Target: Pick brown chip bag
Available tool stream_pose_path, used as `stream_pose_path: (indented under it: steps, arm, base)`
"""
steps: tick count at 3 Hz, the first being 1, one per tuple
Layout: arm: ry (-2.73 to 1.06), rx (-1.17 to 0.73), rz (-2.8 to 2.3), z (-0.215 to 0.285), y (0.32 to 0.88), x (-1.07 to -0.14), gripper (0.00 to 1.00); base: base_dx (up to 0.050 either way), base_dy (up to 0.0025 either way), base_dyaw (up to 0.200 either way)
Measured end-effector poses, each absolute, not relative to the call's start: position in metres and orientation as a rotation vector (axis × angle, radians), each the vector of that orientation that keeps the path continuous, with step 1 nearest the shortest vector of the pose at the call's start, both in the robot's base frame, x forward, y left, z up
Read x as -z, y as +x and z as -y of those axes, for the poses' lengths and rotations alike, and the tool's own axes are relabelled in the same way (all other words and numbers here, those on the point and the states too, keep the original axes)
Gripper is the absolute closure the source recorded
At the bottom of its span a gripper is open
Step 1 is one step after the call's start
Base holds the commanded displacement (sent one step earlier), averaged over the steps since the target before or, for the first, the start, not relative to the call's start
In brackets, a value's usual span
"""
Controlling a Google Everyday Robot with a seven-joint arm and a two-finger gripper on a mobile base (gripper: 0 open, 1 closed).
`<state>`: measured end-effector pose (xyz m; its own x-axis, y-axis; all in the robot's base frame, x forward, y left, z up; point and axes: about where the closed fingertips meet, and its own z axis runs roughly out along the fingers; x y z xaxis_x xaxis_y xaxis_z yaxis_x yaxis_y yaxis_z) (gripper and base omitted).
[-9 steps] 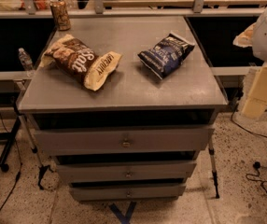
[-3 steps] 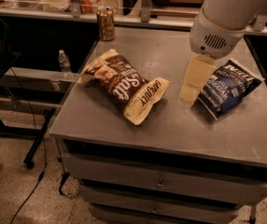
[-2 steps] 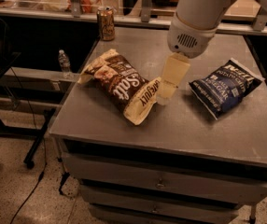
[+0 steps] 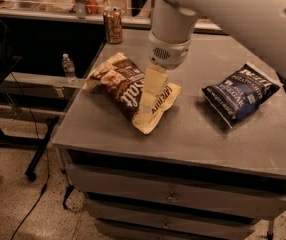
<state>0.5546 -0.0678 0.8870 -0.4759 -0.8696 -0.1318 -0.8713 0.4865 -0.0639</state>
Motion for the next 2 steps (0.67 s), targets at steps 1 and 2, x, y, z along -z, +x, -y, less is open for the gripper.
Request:
stream_pose_path:
  steps: [1,2]
  arm:
    - [-1.479,-0.012,-2.642,0.056,0.569,-0.869,0.0]
    - [-1.448,-0.026,-2.693,0.048,0.581,-0.854,0.18]
  base:
    - [0.0,0.0,0.0]
    - [0.0,0.0,0.0]
